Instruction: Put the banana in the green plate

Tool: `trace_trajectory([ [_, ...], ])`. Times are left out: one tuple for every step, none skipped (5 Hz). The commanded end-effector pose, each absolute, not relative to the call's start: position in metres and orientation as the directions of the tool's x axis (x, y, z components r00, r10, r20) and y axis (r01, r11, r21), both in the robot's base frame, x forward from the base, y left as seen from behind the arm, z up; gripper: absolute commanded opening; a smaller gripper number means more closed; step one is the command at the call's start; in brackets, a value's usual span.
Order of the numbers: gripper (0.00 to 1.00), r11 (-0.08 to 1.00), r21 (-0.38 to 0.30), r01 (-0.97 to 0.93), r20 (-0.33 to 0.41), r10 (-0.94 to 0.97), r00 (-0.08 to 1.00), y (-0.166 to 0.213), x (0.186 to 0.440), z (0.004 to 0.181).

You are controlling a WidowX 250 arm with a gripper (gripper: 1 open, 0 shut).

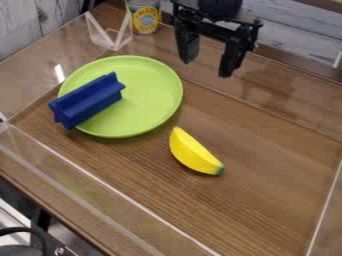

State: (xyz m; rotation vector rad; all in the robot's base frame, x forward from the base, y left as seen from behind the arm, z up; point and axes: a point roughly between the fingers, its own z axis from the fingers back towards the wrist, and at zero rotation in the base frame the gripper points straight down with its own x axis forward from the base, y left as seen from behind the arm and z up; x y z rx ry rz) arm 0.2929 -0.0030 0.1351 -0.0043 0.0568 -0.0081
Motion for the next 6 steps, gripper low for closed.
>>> trace_trajectory([
  [1.0,0.999,-0.006,-0.036,-0.082,0.036,0.996,-0.004,0.288,0.125],
  [1.0,0.995,-0.007,-0.104,-0.104,0.102,0.989,-0.005,0.283,0.114],
  [1.0,0.976,-0.009,-0.218,-0.106,0.216,0.971,-0.007,0.278,0.106],
  [1.0,0.922,-0.018,-0.386,-0.092,0.383,0.919,-0.012,0.27,0.098],
  [1.0,0.828,-0.033,-0.56,-0.074,0.557,0.827,-0.016,0.266,0.089],
  [1.0,0.731,-0.039,-0.682,-0.066,0.679,0.731,-0.02,0.262,0.082],
])
